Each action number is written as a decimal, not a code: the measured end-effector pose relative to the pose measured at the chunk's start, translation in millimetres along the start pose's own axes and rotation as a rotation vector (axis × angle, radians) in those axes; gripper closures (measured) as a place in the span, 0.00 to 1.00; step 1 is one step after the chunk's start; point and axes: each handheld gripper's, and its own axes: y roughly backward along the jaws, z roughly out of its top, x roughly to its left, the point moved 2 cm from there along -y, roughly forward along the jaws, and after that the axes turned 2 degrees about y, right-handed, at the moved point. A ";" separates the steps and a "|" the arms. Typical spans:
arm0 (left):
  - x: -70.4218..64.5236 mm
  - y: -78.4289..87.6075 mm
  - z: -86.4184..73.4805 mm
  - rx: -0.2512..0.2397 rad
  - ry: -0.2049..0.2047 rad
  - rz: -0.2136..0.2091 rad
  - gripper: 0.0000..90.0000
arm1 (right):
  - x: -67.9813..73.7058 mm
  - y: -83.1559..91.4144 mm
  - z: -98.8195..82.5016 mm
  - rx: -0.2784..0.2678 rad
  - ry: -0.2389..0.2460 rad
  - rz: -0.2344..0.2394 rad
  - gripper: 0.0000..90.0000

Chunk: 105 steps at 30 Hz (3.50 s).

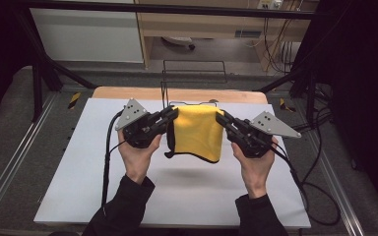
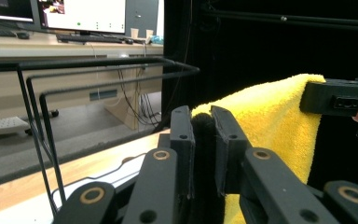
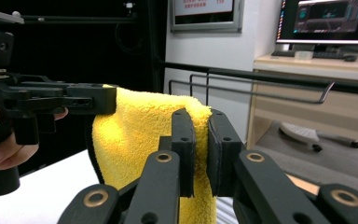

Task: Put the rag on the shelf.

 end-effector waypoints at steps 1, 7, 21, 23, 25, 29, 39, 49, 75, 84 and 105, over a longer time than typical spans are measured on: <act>0.0 -0.1 2.0 -0.004 -0.006 0.004 0.88 | 0.3 -0.4 1.8 -0.004 0.001 -0.001 0.93; 0.3 -1.2 16.3 -0.033 -0.011 0.001 0.88 | -0.7 -2.0 14.0 -0.039 0.010 -0.013 0.93; 8.7 -5.5 51.2 -0.097 -0.007 0.015 0.88 | -1.8 -14.3 47.1 -0.105 0.034 -0.043 0.93; 9.6 -6.0 56.4 -0.107 -0.005 0.011 0.88 | -2.5 -15.9 52.2 -0.112 0.040 -0.046 0.93; 9.7 -6.1 61.6 -0.117 -0.004 0.010 0.88 | -2.6 -16.9 57.4 -0.123 0.042 -0.050 0.93; 9.2 -6.3 71.8 -0.133 -0.017 0.013 0.88 | -2.9 -18.3 67.2 -0.142 0.056 -0.060 0.93; 9.6 -11.8 95.0 -0.154 -0.042 0.019 0.88 | -10.1 -23.2 88.4 -0.175 0.081 -0.081 0.93; 15.3 -22.2 117.3 -0.167 -0.048 0.028 0.88 | -21.1 -34.1 107.8 -0.201 0.095 -0.100 0.93; 38.3 -47.6 165.6 -0.193 -0.041 0.056 0.88 | -45.8 -67.6 148.6 -0.228 0.120 -0.119 0.93; 47.9 -62.6 175.7 -0.184 -0.047 0.065 0.88 | -60.6 -80.0 156.3 -0.229 0.117 -0.128 0.93; 76.8 -91.7 161.2 -0.145 -0.062 0.104 0.88 | -86.4 -117.2 145.9 -0.156 0.146 -0.149 0.93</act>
